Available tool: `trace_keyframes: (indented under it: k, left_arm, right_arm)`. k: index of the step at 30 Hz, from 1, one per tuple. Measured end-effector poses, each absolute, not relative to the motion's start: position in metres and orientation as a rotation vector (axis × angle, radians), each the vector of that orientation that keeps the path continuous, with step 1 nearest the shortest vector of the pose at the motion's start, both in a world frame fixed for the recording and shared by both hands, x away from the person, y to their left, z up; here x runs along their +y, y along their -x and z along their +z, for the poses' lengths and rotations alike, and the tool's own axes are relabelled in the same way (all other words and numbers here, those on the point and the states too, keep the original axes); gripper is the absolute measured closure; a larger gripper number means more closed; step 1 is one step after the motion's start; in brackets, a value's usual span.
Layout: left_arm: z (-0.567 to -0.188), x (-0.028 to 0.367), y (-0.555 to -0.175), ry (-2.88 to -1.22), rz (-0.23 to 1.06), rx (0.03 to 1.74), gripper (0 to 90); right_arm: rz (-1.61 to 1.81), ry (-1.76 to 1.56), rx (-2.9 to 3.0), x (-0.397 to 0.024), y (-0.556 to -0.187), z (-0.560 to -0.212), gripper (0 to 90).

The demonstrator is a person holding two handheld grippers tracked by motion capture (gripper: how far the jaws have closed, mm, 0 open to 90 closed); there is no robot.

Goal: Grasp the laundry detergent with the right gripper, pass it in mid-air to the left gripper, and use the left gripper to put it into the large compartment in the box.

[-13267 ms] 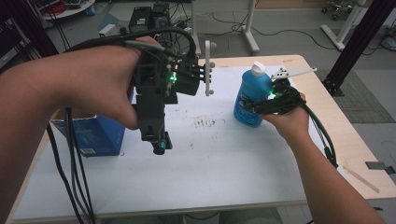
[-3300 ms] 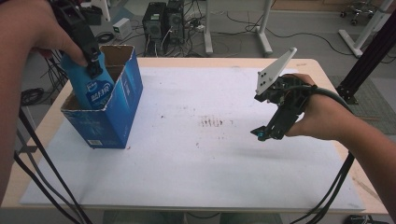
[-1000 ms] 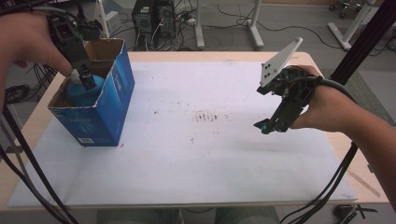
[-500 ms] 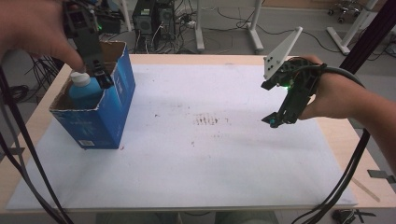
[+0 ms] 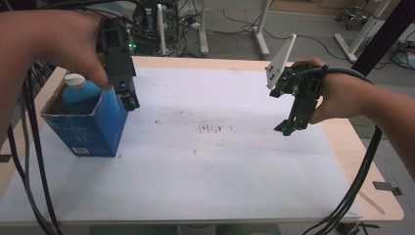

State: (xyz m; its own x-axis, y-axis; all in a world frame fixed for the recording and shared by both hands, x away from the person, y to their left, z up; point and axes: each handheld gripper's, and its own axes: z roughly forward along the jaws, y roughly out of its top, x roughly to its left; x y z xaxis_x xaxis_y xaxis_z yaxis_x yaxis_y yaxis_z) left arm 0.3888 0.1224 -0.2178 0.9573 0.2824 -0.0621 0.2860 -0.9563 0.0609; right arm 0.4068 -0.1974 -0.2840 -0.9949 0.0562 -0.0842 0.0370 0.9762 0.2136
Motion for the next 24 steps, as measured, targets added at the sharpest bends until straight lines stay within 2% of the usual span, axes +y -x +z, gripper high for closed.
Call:
trace_keyframes:
  k: [11, 24]
  left_arm:
    - [-0.221, 0.100, -0.385, -3.012, -0.130, 0.306, 1.7]
    - [-0.220, 0.093, -0.389, -3.016, -0.143, 0.306, 1.7]
  right_arm:
    - [0.202, -0.059, 3.055, -0.205, -0.424, -0.293, 0.8]
    - [0.194, -0.096, 3.061, -0.215, -0.434, -0.298, 0.8]
